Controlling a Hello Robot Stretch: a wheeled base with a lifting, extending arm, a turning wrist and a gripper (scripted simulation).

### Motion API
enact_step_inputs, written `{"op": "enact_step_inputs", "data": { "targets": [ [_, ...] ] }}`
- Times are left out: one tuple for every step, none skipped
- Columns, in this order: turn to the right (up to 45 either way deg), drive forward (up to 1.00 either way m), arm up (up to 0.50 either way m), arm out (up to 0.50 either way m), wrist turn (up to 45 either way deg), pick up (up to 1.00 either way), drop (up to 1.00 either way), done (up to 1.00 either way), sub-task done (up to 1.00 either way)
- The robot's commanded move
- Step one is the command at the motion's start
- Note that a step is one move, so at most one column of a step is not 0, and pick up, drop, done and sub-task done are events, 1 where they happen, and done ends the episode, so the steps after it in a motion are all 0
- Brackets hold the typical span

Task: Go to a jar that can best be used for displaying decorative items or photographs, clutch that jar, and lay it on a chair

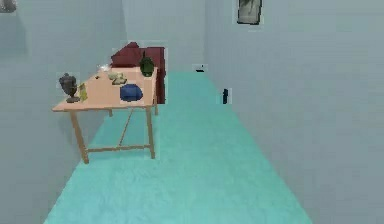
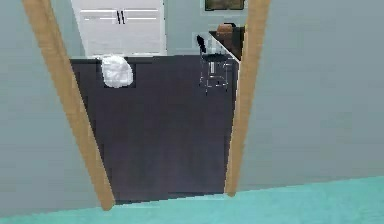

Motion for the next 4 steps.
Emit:
{"op": "enact_step_inputs", "data": {
  "targets": [
    [0.0,1.0,0.0,0.0,0.0,0.0,0.0,0.0,0.0],
    [15.0,0.0,0.0,0.0,0.0,0.0,0.0,0.0,0.0],
    [0.0,0.2,0.0,0.0,0.0,0.0,0.0,0.0,0.0],
    [-45.0,0.0,0.0,0.0,0.0,0.0,0.0,0.0,0.0]
  ]
}}
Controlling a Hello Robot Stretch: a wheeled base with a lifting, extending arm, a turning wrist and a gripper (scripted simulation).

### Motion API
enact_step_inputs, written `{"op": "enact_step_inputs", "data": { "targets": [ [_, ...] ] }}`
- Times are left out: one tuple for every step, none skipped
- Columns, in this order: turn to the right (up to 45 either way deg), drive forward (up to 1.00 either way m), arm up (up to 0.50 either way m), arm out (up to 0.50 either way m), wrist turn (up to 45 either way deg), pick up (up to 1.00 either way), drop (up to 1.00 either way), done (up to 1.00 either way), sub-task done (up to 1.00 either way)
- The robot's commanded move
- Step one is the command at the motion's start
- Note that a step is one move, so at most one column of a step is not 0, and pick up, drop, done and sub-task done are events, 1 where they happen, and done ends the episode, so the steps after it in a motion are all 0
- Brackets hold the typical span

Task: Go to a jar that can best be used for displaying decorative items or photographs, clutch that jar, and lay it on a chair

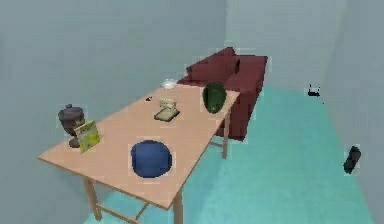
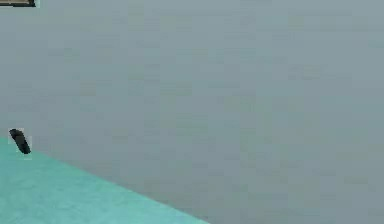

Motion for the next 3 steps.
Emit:
{"op": "enact_step_inputs", "data": {
  "targets": [
    [-45.0,0.0,0.0,0.0,0.0,0.0,0.0,0.0,0.0],
    [-45.0,0.0,0.0,0.0,0.0,0.0,0.0,0.0,0.0],
    [-30.0,0.0,0.0,0.0,0.0,0.0,0.0,0.0,0.0]
  ]
}}
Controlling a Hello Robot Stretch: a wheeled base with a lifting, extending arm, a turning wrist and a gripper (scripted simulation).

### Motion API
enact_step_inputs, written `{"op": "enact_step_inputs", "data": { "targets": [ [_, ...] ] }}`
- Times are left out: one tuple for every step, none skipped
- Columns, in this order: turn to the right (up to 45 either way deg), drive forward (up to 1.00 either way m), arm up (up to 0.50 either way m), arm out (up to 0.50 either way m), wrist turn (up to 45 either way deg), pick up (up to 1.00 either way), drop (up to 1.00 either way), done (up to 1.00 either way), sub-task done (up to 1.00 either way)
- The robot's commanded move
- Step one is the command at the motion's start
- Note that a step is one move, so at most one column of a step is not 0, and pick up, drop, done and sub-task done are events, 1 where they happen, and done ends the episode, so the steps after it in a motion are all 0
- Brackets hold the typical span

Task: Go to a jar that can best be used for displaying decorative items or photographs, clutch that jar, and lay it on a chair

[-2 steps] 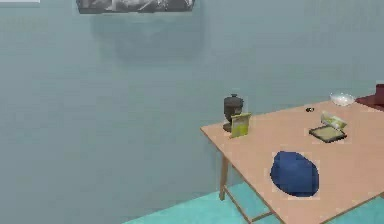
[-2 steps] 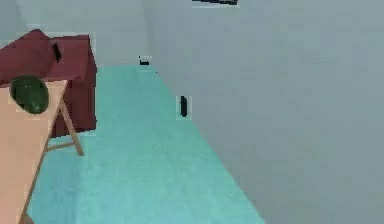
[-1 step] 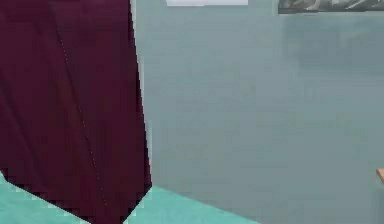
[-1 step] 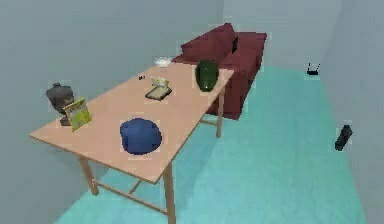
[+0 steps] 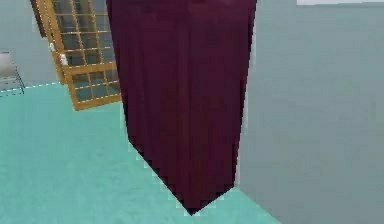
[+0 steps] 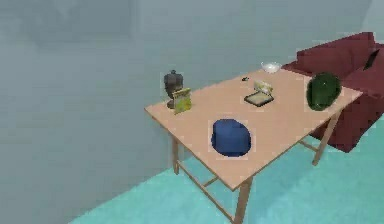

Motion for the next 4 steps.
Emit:
{"op": "enact_step_inputs", "data": {
  "targets": [
    [45.0,0.0,0.0,0.0,0.0,0.0,0.0,0.0,0.0],
    [18.0,0.0,0.0,0.0,0.0,0.0,0.0,0.0,0.0],
    [0.0,0.75,0.0,0.0,0.0,0.0,0.0,0.0,0.0],
    [-33.0,0.0,0.0,0.0,0.0,0.0,0.0,0.0,0.0]
  ]
}}
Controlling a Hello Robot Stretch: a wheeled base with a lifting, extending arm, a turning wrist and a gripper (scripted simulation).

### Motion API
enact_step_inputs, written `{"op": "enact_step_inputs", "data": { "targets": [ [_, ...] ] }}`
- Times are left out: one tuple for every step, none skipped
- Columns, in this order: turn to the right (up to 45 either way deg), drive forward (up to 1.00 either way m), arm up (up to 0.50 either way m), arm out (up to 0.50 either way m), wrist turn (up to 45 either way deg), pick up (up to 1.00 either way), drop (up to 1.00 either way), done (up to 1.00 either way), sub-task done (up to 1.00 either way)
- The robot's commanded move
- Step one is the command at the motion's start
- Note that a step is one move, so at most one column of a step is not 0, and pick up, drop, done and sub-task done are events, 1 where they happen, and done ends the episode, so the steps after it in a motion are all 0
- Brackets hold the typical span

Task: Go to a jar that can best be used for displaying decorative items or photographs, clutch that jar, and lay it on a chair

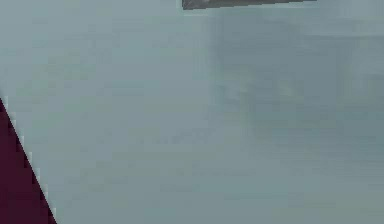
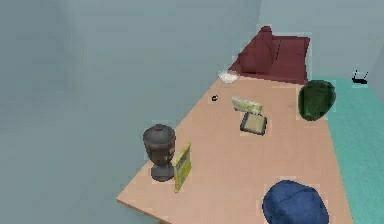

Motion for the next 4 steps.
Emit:
{"op": "enact_step_inputs", "data": {
  "targets": [
    [0.0,0.0,0.5,0.0,0.0,0.0,0.0,0.0,0.0],
    [0.0,0.0,0.38,0.0,0.0,0.0,0.0,0.0,0.0],
    [0.0,0.0,0.0,0.32,0.0,0.0,0.0,0.0,0.0],
    [0.0,0.0,0.0,0.0,45.0,0.0,0.0,0.0,0.0]
  ]
}}
